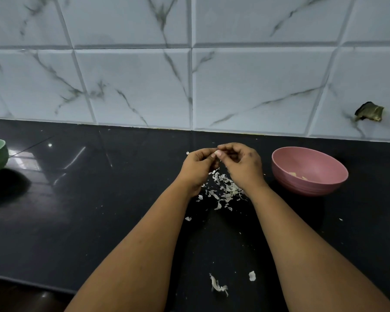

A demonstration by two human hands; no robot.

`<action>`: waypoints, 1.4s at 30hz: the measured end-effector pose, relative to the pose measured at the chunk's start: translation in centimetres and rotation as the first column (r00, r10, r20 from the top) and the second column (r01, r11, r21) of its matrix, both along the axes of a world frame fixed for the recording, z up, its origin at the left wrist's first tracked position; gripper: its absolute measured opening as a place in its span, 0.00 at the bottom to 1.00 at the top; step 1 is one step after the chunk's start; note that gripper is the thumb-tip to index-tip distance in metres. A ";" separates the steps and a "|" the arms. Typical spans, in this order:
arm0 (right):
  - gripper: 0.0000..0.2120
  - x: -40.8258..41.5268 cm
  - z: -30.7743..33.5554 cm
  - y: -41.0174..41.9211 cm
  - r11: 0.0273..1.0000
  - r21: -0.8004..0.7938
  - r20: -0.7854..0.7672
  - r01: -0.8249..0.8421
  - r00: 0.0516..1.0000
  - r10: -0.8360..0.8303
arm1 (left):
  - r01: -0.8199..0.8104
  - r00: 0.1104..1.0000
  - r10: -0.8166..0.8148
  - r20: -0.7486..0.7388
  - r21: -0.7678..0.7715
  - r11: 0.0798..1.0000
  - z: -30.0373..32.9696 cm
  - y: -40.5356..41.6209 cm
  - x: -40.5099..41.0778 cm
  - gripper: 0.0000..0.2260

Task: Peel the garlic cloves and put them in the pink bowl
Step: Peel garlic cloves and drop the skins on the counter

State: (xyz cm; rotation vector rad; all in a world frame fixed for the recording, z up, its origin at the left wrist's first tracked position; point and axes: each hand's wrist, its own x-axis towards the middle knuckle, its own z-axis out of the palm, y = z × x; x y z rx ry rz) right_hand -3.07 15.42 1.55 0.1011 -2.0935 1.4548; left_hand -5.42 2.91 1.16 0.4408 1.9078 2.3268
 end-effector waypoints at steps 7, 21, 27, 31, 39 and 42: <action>0.05 0.2 0.2 0.0 0.999 -0.043 0.026 0.001 1.000 0.000 | -0.024 0.999 0.023 0.024 0.065 0.998 0.1 -0.3 0.2 0.05; 0.05 0.0 0.0 -0.1 0.996 -0.081 0.065 -0.048 0.996 0.054 | -0.015 0.963 -0.071 0.259 0.315 0.949 1.3 -0.5 0.6 0.08; 0.07 0.1 0.0 -0.6 0.958 0.276 -0.027 0.075 0.997 -0.071 | -0.017 0.930 -0.122 0.346 0.372 0.928 1.5 -0.4 0.8 0.07; 0.07 0.3 0.2 -0.7 0.973 0.224 -0.017 0.059 0.998 -0.057 | -0.065 0.922 -0.104 0.374 0.413 0.908 1.7 -0.5 0.7 0.07; 0.03 0.8 0.6 -0.8 0.994 0.109 -0.011 0.017 1.000 -0.016 | -0.101 0.925 -0.065 0.375 0.408 0.908 1.8 -0.8 0.6 0.06; 0.03 0.8 0.5 -0.6 0.994 0.109 -0.005 0.021 1.000 -0.021 | -0.095 0.929 -0.063 0.365 0.400 0.912 1.7 -0.8 0.5 0.07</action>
